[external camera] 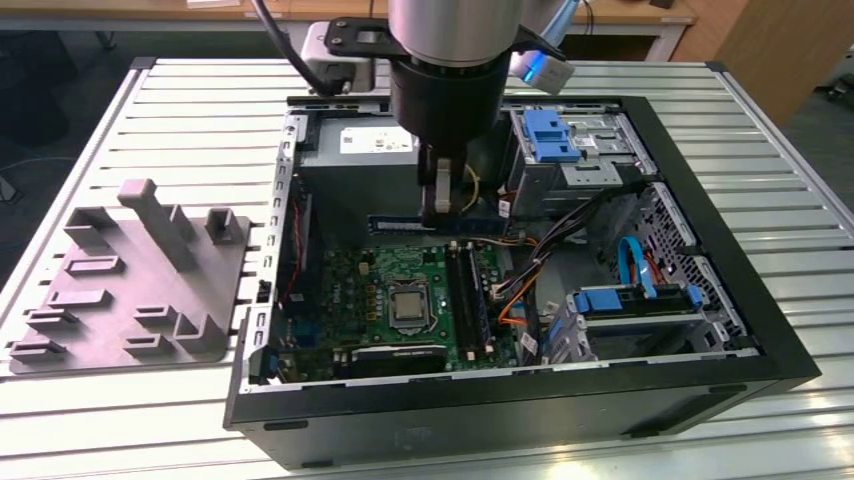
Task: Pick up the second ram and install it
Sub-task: 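Insert the second ram into the second slot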
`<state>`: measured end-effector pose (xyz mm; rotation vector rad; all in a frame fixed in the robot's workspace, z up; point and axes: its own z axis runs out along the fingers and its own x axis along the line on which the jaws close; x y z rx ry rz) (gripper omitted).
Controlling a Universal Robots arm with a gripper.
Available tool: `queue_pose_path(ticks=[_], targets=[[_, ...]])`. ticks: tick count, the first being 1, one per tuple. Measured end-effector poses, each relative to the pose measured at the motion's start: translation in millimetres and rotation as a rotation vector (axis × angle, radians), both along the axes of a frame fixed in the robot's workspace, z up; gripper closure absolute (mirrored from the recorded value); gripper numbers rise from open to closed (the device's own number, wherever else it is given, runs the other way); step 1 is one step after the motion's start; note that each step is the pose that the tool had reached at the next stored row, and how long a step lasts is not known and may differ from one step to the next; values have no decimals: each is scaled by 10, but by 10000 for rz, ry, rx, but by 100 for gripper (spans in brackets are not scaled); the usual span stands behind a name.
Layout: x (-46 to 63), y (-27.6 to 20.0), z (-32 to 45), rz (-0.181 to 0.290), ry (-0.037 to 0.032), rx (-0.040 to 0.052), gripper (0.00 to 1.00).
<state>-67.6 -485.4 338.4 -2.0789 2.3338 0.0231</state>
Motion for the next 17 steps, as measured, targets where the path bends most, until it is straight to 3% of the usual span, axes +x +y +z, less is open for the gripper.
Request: queue_pose_path(ticks=[17], targets=[[0, 0, -52, -3085, 0, 1, 88]])
